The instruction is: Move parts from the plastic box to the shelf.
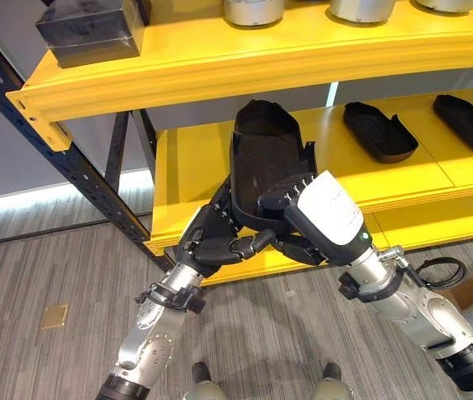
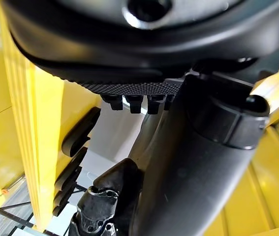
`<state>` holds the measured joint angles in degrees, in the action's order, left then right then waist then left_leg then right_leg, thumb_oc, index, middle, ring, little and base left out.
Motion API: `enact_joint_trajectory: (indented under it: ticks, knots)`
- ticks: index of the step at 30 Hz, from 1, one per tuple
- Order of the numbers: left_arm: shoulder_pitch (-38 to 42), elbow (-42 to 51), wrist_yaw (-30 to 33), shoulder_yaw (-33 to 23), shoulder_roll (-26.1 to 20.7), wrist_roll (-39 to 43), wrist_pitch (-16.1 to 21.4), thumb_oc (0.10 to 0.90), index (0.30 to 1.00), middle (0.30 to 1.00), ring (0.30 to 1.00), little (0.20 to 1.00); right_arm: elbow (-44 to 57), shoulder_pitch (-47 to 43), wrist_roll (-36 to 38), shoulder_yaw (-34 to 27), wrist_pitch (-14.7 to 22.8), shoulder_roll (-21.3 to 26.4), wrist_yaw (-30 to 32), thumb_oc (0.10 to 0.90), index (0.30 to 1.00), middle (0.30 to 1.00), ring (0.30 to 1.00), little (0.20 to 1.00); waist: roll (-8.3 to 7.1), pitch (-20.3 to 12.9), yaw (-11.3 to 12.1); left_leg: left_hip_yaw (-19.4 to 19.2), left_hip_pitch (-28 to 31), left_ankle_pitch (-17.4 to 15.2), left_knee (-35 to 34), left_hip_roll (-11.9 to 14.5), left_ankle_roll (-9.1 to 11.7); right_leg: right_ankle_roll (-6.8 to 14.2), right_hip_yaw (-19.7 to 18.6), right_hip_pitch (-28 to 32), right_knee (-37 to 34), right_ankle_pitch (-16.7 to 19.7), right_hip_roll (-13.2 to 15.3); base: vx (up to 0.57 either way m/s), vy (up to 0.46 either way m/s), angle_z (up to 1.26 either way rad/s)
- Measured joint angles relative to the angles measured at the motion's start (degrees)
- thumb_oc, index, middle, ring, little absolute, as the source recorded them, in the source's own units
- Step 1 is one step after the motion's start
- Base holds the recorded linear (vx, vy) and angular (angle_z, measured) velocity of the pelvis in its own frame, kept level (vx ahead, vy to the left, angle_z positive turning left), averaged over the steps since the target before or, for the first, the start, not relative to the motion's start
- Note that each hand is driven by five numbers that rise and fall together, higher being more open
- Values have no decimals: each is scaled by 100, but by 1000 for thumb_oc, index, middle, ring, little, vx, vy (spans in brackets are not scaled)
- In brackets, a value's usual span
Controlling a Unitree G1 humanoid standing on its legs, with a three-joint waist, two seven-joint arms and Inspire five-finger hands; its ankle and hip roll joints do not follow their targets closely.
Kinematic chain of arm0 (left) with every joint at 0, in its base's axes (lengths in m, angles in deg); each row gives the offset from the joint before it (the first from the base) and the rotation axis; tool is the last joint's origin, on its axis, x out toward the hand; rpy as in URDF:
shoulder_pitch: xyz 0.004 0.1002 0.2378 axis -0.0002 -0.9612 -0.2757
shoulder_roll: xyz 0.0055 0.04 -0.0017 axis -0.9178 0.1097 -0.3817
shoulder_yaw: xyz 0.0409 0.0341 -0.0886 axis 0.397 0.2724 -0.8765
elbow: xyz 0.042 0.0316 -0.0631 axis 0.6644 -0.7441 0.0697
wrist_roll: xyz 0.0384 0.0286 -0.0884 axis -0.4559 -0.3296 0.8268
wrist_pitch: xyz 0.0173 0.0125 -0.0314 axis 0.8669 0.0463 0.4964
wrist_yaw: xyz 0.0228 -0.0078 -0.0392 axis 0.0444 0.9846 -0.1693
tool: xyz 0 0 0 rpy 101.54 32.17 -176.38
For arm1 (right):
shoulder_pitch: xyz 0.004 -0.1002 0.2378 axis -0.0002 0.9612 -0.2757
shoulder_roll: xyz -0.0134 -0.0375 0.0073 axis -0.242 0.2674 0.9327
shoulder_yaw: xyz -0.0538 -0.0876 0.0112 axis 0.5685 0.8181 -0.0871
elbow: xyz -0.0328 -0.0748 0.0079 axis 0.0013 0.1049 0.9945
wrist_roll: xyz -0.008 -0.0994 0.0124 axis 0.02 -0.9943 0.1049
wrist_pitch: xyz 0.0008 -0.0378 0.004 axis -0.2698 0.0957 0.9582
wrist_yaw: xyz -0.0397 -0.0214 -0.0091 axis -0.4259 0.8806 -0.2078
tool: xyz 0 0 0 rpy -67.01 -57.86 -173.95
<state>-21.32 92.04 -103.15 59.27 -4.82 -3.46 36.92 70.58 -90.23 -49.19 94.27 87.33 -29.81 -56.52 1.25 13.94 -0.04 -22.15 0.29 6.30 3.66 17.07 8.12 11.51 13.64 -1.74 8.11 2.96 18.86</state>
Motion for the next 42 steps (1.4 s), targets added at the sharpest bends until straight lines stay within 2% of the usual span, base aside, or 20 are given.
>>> enact_joint_trajectory:
  ticks: [6, 7, 8, 9, 11, 13, 15, 19, 24, 27, 28, 29, 30, 42]
  knots:
    - [60, 3, 152, -2, 11, 2, 5, 900, 1000, 1000, 1000, 1000, -4, -213, 223, 12, -131, -4, -281, 400, 300, 300, 300, 300, -95, 13, 58, 72, -3, -176, 241, 29, 50, -9, -72, 20, 31, -2, -13, 59, 51, -7]
    - [59, 4, 157, -5, -4, 2, 6, 900, 1000, 1000, 1000, 1000, -36, -233, 279, 32, -124, -18, -292, 400, 300, 300, 300, 300, -189, 49, 150, 494, -36, -483, 454, -143, 91, -14, -278, -21, 28, 20, -21, 48, 41, -83]
    - [49, 3, 178, -17, -19, 2, 12, 900, 1000, 1000, 1000, 1000, -104, -285, 344, 48, -109, -68, -337, 400, 300, 300, 300, 300, -265, 94, 429, 1334, -46, -913, 670, -543, 12, -57, -635, -123, 5, 98, 6, 49, 30, -114]
    - [49, 3, 199, -20, -47, 0, 12, 900, 1000, 1000, 1000, 1000, -104, -275, 370, 50, -108, -95, -360, 400, 300, 300, 300, 300, -278, 95, 531, 1307, -43, -1024, 800, -508, 51, -112, -714, -157, -45, 144, -33, 77, -4, -107]
    - [91, 36, 224, -30, -192, -31, 3, 900, 1000, 1000, 1000, 1000, -100, -256, 467, 28, -109, -199, -408, 400, 300, 300, 300, 300, -503, 139, 445, 1205, -147, -1196, 1134, -432, 44, -97, -734, -132, -68, 174, -48, 48, -40, -29]
    - [108, 73, 245, -30, -161, -30, -5, 900, 1000, 1000, 1000, 1000, -82, -256, 587, -33, -107, -215, -481, 400, 300, 300, 300, 300, -596, 143, 401, 1225, -265, -1238, 1257, -364, 38, -80, -694, -169, -70, 183, -89, 36, -72, 1]
    - [107, 116, 267, -43, -154, -32, -5, 900, 1000, 1000, 1000, 1000, -81, -253, 673, -50, -103, -274, -526, 400, 300, 300, 300, 300, -574, 158, 398, 1272, -331, -1234, 1265, -298, 45, -78, -631, -187, -79, 181, -139, 47, -124, 10]
    - [105, 195, 382, -75, -138, -106, -5, 900, 1000, 1000, 1000, 1000, -81, -272, 671, -95, -114, -327, -606, 400, 300, 300, 300, 300, -386, 271, 416, 1289, -306, -1075, 1098, -170, 138, -61, -518, -185, -78, 170, -263, 49, -137, 6]
    - [106, 208, 382, -76, -110, -99, -5, 900, 1000, 1000, 1000, 1000, -81, -278, 668, -96, -142, -329, -603, 400, 300, 300, 300, 300, -258, 343, 371, 1264, -247, -931, 873, -114, 141, -62, -396, -171, -60, 119, -312, 20, -52, 7]
    - [113, 206, 353, -76, -80, -55, -7, 900, 1000, 1000, 1000, 1000, -81, -273, 666, -107, -144, -328, -597, 400, 300, 300, 300, 300, -244, 348, 295, 1081, -279, -830, 858, -131, 90, -55, -189, -78, -57, 81, -221, -35, -7, 30]
    - [135, 206, 333, -76, -54, -36, -7, 900, 1000, 1000, 1000, 1000, -75, -272, 667, -136, -136, -323, -593, 400, 300, 300, 300, 300, -237, 349, 252, 837, -343, -761, 885, -127, 18, -61, -39, -26, -56, 55, -150, -24, 16, 51]
    - [148, 207, 333, -79, -24, -35, -9, 900, 1000, 1000, 1000, 1000, -71, -276, 669, -156, -133, -324, -599, 400, 300, 300, 300, 300, -212, 362, 196, 811, -362, -725, 874, -135, -18, -58, 85, 23, -47, 45, -116, -27, 29, 48]
    - [143, 207, 332, -96, -4, -27, -8, 900, 1000, 1000, 1000, 1000, -71, -302, 668, -154, -131, -335, -616, 400, 300, 300, 300, 300, -177, 368, 241, 825, -348, -724, 869, -142, -16, -55, 113, 34, 1, 6, -102, -16, 38, 30]
    - [134, 207, 145, -228, 4, 26, -8, 900, 1000, 1000, 1000, 1000, -76, -424, 801, -148, -45, -337, -685, 400, 300, 300, 300, 300, -127, 359, 241, 832, -226, -699, 798, -213, -3, -43, 101, 46, 191, -107, -21, 7, 12, 2]
